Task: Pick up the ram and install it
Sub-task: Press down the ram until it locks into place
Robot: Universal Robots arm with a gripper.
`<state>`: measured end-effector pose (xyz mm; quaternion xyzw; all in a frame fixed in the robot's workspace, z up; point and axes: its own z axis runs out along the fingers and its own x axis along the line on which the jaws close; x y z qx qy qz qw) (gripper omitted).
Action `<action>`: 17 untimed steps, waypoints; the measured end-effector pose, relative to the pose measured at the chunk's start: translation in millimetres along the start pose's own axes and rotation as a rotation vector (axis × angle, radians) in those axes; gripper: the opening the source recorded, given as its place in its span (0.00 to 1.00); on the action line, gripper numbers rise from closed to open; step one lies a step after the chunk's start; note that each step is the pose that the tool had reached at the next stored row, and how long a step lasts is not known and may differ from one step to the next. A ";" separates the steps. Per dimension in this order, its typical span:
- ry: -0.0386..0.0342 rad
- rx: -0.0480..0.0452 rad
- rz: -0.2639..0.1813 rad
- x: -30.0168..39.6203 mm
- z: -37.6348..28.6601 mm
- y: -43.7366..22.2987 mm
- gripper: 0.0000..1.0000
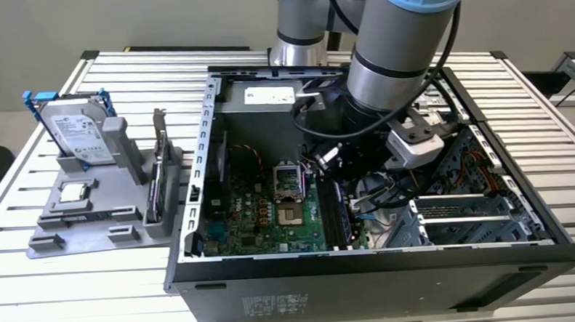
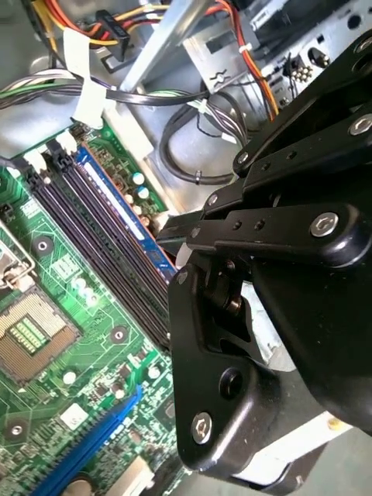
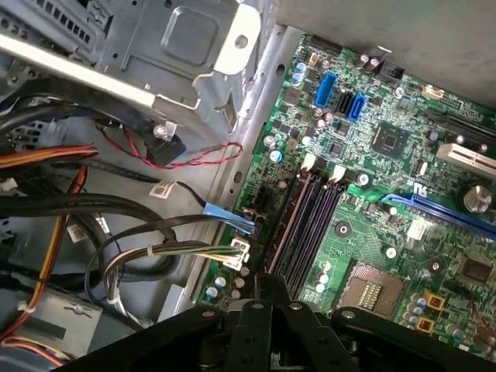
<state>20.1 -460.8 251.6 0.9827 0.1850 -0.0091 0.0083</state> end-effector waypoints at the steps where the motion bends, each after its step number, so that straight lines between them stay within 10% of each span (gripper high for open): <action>1: 0.0001 -0.0002 -0.011 0.0 0.0 0.0 0.00; 17: 0.0025 -0.0039 -0.190 0.0 0.0 0.0 0.00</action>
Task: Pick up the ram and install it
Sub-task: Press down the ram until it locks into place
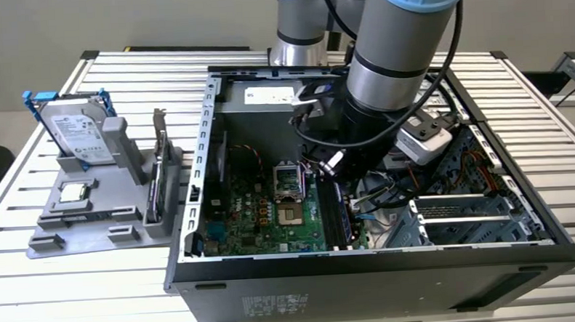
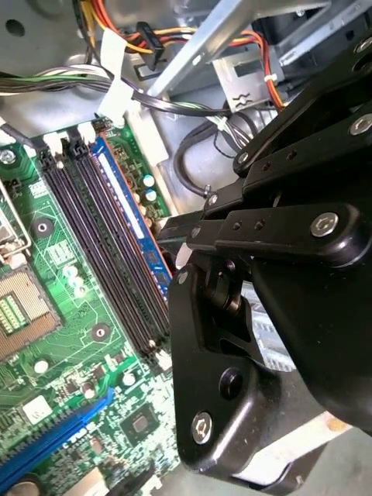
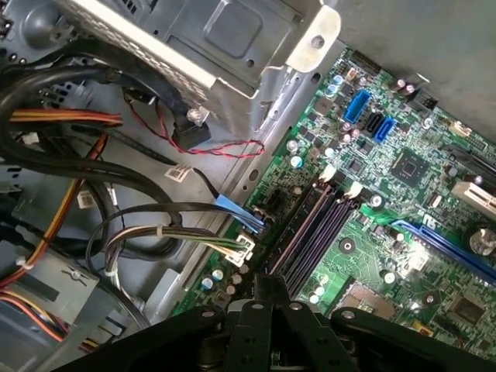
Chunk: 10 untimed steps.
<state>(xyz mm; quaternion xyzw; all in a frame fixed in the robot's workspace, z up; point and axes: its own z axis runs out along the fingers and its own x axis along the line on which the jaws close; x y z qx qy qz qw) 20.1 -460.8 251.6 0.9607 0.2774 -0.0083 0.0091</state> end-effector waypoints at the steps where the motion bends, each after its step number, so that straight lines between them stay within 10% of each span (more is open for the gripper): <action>1: 0.0001 -0.0003 -0.010 0.0 0.0 0.0 0.00; 10: 0.0013 -0.0021 -0.098 0.0 0.0 0.0 0.00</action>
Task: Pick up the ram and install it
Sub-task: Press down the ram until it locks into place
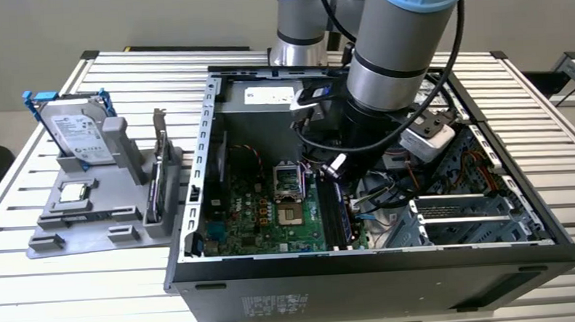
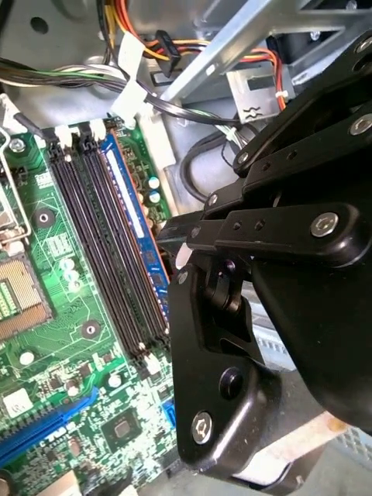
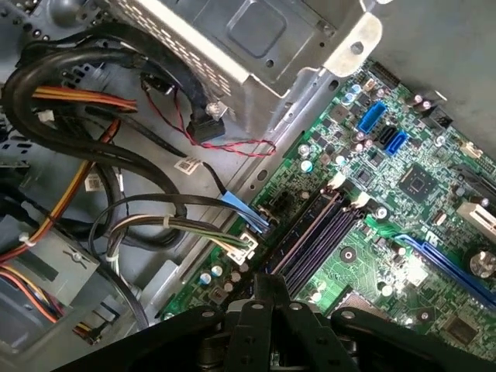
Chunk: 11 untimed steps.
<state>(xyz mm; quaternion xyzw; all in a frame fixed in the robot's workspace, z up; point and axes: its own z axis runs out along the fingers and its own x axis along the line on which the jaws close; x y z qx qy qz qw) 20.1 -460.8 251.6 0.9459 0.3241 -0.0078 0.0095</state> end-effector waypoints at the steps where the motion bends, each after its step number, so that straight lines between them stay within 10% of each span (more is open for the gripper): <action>1: 0.0001 -0.0001 -0.009 0.0 0.0 0.0 0.00; 11: 0.0012 -0.0016 -0.082 0.0 0.0 0.0 0.00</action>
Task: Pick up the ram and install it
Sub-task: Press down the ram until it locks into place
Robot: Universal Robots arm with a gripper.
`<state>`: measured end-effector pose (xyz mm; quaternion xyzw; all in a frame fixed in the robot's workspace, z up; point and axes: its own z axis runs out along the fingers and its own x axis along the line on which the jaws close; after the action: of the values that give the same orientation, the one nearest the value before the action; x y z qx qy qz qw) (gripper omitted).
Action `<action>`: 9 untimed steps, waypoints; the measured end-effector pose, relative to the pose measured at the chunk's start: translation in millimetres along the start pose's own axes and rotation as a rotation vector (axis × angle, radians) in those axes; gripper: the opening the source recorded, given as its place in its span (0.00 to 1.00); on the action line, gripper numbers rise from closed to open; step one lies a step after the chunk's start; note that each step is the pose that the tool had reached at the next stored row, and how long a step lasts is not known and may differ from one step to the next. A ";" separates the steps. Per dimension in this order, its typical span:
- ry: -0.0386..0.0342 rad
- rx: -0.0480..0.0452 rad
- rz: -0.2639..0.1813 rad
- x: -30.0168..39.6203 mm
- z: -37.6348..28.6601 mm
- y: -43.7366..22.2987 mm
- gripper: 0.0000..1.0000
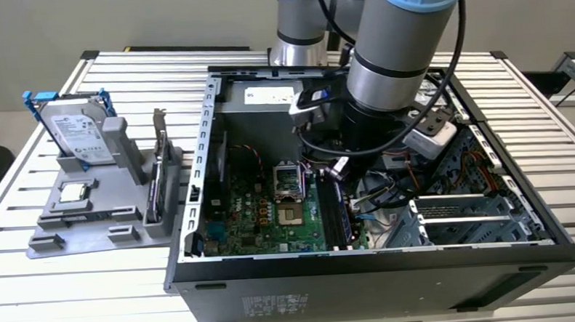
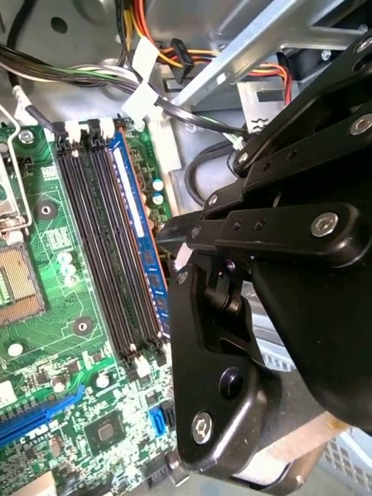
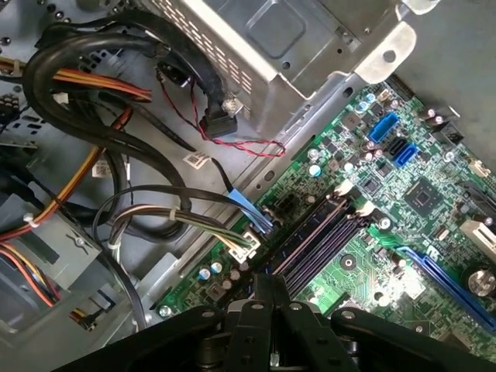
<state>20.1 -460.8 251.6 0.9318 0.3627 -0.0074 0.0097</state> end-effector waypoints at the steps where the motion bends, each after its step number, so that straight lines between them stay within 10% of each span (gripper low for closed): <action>1: 0.0001 -0.0001 -0.007 0.0 0.0 0.0 0.00; 9: 0.0010 -0.0008 -0.053 0.0 0.0 0.0 0.00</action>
<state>20.1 -460.7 251.5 0.9218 0.3874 -0.0070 0.0097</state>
